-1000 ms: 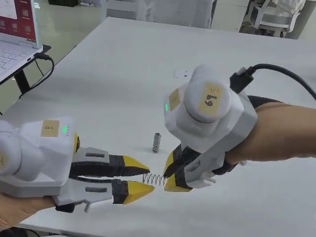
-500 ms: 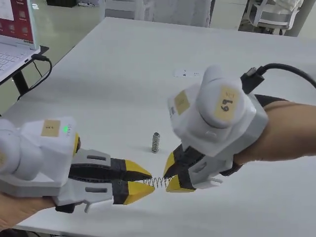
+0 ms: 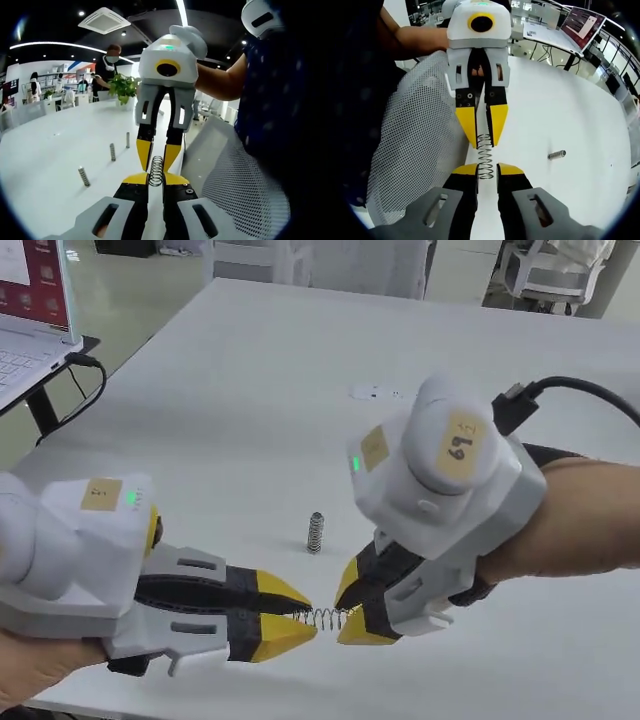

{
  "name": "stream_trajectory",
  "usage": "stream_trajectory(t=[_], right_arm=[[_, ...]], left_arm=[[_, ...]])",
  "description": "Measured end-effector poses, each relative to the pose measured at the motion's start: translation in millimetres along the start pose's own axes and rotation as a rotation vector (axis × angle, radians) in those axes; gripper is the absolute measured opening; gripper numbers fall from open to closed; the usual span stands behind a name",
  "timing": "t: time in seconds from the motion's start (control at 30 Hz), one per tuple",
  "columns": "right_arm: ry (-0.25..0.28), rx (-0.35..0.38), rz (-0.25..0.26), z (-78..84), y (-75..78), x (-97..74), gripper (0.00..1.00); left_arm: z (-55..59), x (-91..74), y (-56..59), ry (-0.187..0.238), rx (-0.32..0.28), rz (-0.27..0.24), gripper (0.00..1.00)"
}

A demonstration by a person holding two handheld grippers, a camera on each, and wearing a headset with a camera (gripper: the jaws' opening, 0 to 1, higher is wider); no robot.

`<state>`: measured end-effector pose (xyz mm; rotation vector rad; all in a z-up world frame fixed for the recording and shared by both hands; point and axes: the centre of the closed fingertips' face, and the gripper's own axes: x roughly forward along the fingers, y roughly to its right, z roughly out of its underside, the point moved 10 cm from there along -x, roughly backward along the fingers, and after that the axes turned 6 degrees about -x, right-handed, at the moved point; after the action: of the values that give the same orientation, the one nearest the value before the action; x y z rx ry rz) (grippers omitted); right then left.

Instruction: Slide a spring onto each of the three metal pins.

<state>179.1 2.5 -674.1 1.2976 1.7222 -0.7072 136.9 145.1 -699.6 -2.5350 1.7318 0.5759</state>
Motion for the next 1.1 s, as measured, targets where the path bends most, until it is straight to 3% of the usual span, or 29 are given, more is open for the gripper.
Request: stream_trajectory(t=[0.27,0.77,1.1], right_arm=[[0.017,0.023,0.003,3.3,-1.2,1.9,0.09],[0.077,0.035,0.035,-15.0,-0.9,-19.3,0.08],[0.050,0.023,0.019,-25.3,-1.5,-22.8,0.08]], left_arm=[[-5.0,-3.0,0.2,0.038,-0.010,-0.002,0.02],[-2.2,1.9,-0.4,0.023,0.011,-0.011,0.02],[-2.0,6.7,0.1,0.028,0.018,0.003,0.02]])
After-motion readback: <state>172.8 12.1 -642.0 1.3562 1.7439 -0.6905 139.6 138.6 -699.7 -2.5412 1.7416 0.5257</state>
